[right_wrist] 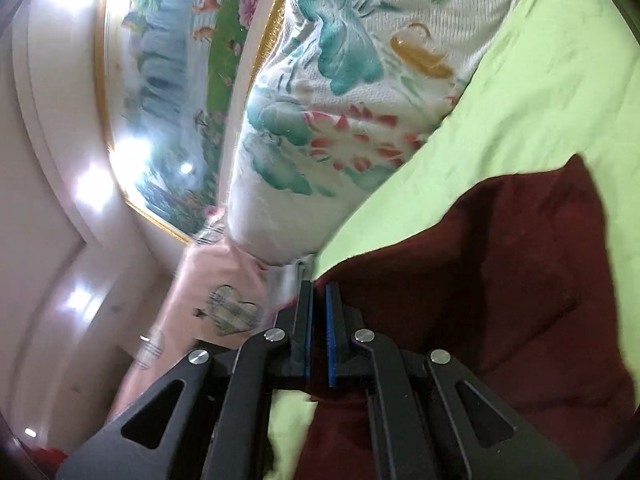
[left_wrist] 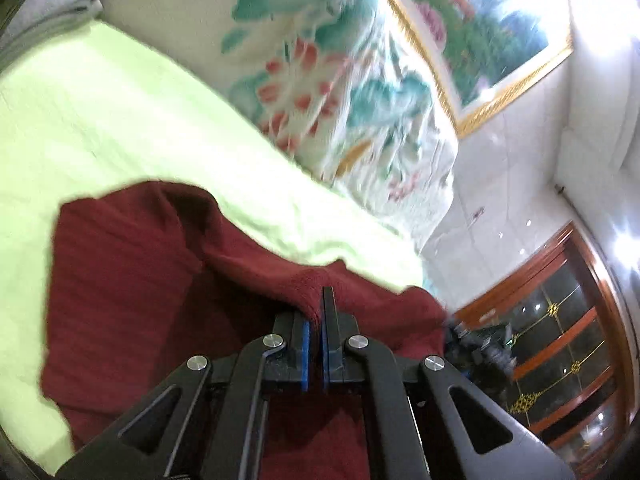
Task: Fold large clothes
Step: 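Grasp the sweater edge with the right tool while the left tool pinches the fold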
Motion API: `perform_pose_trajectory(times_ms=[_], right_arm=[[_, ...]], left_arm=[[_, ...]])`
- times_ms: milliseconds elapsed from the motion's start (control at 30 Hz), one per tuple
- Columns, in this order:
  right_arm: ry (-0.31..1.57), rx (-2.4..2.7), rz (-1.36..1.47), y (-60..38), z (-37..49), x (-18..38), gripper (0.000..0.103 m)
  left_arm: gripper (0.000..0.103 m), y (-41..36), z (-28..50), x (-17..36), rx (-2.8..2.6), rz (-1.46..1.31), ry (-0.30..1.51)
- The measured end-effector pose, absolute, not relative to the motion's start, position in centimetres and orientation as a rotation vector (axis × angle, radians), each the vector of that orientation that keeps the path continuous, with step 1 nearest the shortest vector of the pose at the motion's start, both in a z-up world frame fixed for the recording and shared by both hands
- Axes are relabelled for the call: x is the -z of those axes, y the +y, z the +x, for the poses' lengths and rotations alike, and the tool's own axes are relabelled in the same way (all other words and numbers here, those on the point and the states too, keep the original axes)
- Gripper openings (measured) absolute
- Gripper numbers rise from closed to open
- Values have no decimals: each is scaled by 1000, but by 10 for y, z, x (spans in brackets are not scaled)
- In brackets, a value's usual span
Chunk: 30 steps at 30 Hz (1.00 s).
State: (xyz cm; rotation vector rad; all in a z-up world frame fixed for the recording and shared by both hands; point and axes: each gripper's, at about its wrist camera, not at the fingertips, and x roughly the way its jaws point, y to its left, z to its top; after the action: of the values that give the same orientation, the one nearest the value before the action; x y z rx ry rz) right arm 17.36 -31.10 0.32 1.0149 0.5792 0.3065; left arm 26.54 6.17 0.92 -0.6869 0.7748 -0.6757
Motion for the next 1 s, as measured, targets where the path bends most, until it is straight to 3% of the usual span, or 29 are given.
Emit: perform_pose_trajectory(times_ms=[200, 500, 567, 667, 733, 800, 1000], right_arm=[[872, -155, 953, -304, 158, 60, 6], [1021, -58, 800, -309, 162, 56, 6], [1057, -29, 782, -311, 163, 57, 10], [1046, 26, 737, -309, 159, 42, 16], [985, 31, 669, -301, 155, 21, 18], [932, -55, 663, -288, 158, 6, 22], [1054, -87, 661, -270, 176, 34, 22]], left_arm=[[2, 52, 249, 49, 654, -638, 920], [3, 40, 241, 74, 633, -549, 1030], [3, 27, 247, 75, 603, -515, 1063], [4, 27, 240, 68, 583, -493, 1057], [13, 30, 236, 64, 585, -485, 1053], [14, 27, 235, 62, 593, -485, 1061], [14, 16, 234, 67, 573, -446, 1101]])
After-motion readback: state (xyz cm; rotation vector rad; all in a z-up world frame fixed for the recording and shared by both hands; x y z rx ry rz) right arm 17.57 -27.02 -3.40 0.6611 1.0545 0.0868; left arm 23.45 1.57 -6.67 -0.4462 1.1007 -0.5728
